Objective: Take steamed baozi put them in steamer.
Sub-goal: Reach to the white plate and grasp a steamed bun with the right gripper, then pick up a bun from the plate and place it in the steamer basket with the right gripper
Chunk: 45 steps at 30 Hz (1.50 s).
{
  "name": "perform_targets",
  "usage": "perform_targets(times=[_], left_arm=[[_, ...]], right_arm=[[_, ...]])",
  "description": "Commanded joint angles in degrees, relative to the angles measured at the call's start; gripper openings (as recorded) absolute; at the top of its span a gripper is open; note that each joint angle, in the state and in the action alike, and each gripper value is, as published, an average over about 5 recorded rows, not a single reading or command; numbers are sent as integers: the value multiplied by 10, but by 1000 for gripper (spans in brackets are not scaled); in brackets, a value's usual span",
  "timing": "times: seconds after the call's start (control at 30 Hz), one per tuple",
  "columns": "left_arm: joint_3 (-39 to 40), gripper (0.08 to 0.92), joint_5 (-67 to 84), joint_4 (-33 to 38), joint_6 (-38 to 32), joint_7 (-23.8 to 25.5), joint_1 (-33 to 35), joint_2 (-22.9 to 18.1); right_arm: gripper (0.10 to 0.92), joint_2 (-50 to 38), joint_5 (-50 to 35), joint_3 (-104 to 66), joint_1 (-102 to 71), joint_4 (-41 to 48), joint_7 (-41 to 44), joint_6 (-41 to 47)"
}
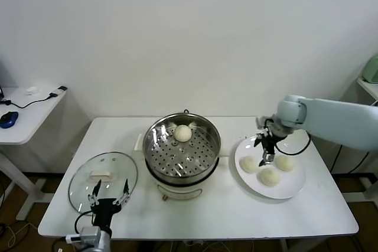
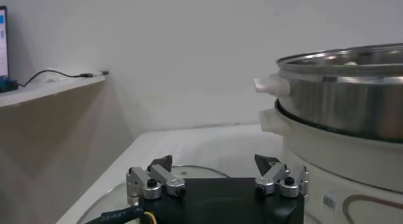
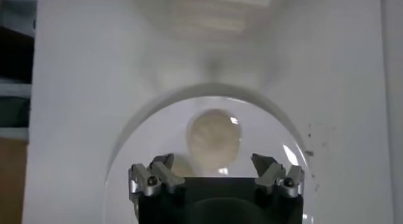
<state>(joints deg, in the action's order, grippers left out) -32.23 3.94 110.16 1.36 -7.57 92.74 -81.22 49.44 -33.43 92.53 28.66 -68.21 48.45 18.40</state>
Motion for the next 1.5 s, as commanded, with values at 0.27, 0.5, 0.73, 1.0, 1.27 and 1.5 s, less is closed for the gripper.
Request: perform_targets(times=[0.27, 0.5, 0.73, 1.0, 1.27, 1.5], left_arm=[[1, 823, 0, -4, -3, -2, 3, 0], [0, 823, 0, -2, -3, -3, 4, 1], [0, 823, 0, 6, -1, -3, 8, -1], [4, 823, -2, 16, 2, -3, 11, -2], [8, 823, -2, 27, 6, -1, 10, 4], [10, 823, 1, 33, 8, 0, 7, 6]], right_arm=[[823, 45, 43, -84, -118, 104, -11, 20], [754, 47, 46, -97, -122, 111, -7, 13], [604, 17, 26, -74, -50, 50, 15, 9], [594, 9, -100, 101, 248, -20, 92, -23], [594, 90, -272, 107, 405, -125, 43, 42], [594, 216, -386, 40, 360, -204, -71, 133]])
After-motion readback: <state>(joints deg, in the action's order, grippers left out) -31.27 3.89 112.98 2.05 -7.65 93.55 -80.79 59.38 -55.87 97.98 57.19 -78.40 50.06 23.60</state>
